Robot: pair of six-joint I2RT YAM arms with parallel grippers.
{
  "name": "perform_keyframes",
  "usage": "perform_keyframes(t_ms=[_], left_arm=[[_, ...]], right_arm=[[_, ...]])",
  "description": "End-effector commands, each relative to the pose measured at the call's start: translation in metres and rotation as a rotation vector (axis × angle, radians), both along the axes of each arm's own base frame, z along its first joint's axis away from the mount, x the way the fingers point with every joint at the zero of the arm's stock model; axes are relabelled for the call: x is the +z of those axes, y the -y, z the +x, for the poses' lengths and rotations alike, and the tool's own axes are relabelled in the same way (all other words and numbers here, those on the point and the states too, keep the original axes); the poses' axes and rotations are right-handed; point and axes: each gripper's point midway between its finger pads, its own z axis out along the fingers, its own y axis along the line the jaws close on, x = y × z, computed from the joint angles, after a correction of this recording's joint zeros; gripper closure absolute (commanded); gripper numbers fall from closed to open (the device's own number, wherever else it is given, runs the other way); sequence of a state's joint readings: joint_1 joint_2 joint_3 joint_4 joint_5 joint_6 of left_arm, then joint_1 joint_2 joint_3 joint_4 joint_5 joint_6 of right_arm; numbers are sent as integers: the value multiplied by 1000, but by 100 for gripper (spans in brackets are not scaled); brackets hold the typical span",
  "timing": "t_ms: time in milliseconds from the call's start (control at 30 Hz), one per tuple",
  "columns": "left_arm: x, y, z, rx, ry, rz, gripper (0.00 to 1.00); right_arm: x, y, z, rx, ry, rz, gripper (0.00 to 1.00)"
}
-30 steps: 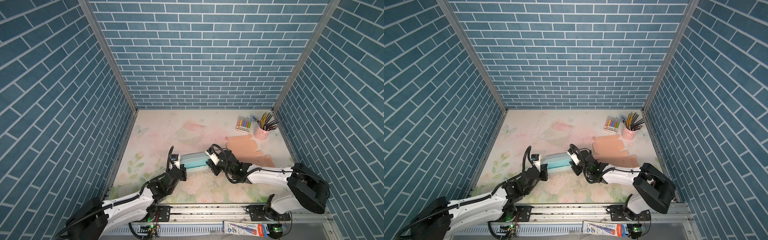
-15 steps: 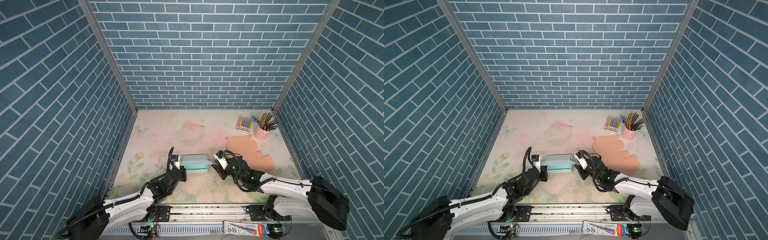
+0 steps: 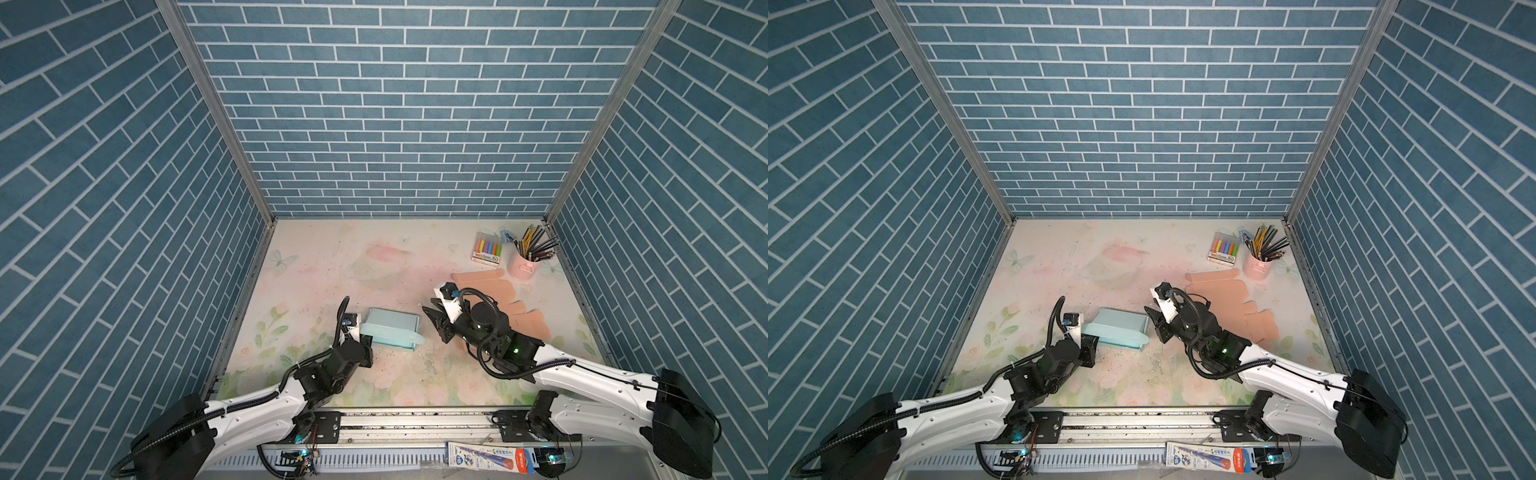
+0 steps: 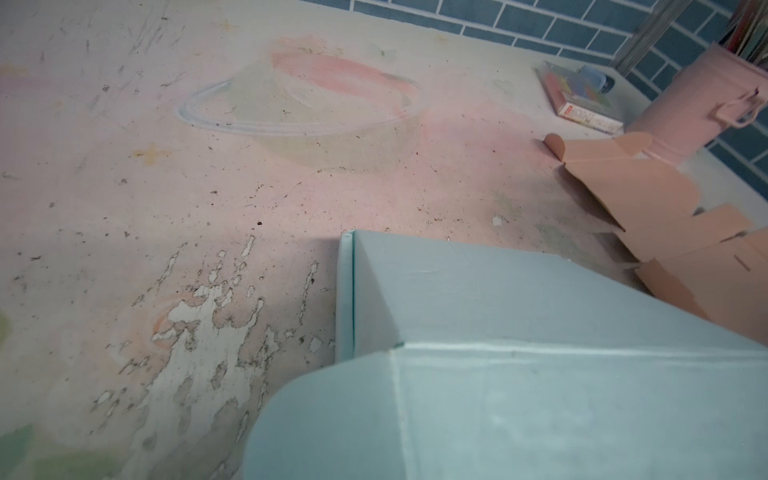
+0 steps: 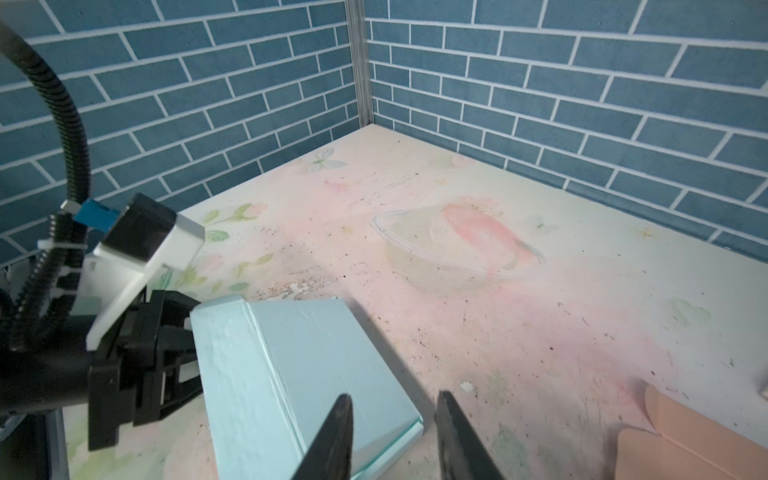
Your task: Fold the paper box
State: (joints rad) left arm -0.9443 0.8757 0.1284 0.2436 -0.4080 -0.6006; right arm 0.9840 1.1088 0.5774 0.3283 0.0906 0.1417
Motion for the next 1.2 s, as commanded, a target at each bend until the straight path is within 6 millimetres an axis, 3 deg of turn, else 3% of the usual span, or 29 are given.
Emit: perform_keyframes(t_ms=[0,133,500,867,1000,1167], left_arm=[[-7,-1,-12,-9,-43,-21,58],[3,2,-21,-35,-66,-83,41],[57,-10,-21,0,-36,-97,12],[102,-6,-19,-31,23,-118,12],[126,-9,-15,-19,80,-137,12],[140,-8,-2,2,117,-129,12]], right_arm=[[-9,-12,5,3,-42,-40,65],[-14,-27,10,15,-80,-48,65],[-28,-49,15,39,-171,-84,65],[-28,-53,13,49,-210,-83,65],[-31,-54,12,52,-221,-86,65],[-32,-53,11,54,-225,-88,65]])
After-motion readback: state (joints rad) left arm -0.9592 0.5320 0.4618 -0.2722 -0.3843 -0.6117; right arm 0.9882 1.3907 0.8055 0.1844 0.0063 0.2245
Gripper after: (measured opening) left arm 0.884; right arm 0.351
